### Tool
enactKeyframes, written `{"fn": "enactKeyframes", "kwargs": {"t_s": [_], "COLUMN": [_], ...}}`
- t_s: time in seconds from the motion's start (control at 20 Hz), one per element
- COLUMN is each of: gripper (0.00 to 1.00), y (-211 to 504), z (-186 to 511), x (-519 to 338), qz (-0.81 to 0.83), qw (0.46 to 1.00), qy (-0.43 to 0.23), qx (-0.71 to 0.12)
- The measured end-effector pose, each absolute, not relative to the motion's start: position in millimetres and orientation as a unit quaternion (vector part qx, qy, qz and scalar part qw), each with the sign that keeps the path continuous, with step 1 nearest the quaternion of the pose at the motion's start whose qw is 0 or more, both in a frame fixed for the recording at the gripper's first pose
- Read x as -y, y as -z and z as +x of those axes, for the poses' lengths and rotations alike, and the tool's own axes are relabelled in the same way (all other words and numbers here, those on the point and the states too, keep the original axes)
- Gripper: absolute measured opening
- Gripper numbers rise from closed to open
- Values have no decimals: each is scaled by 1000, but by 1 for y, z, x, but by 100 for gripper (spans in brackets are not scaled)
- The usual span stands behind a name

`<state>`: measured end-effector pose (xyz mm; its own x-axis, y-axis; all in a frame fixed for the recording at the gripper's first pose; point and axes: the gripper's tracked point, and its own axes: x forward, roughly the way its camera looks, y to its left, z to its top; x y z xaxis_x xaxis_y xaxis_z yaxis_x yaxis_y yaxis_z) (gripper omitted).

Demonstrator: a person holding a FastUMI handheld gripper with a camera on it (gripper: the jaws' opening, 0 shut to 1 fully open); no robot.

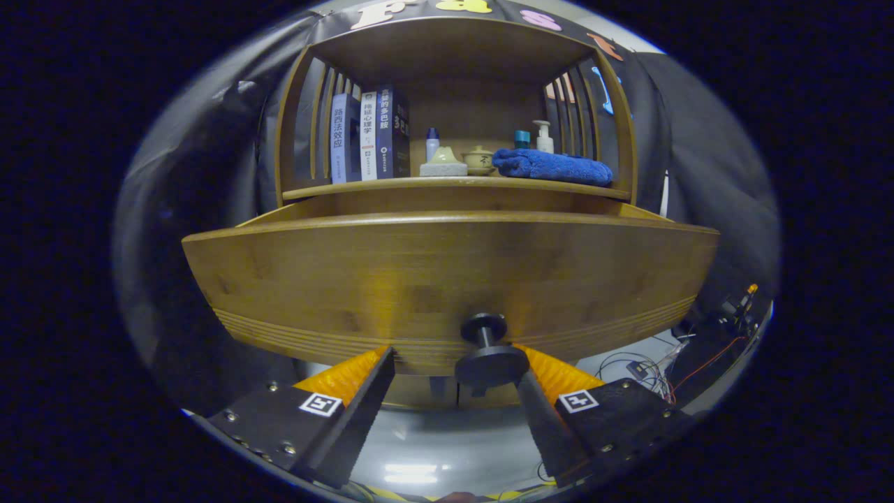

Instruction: Pull open the drawer, take out the items inside it, and place them on the countertop above the cabinet.

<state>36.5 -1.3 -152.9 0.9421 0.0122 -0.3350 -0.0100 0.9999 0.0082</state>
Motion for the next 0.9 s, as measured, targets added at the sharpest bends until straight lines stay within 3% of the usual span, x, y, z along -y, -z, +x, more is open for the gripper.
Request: {"fn": "enactKeyframes", "kwargs": {"t_s": [0.9], "gripper": [97], "y": [149], "z": [153], "x": [-11], "qz": [23], "qw": [994], "qy": [0], "qx": [-104]}}
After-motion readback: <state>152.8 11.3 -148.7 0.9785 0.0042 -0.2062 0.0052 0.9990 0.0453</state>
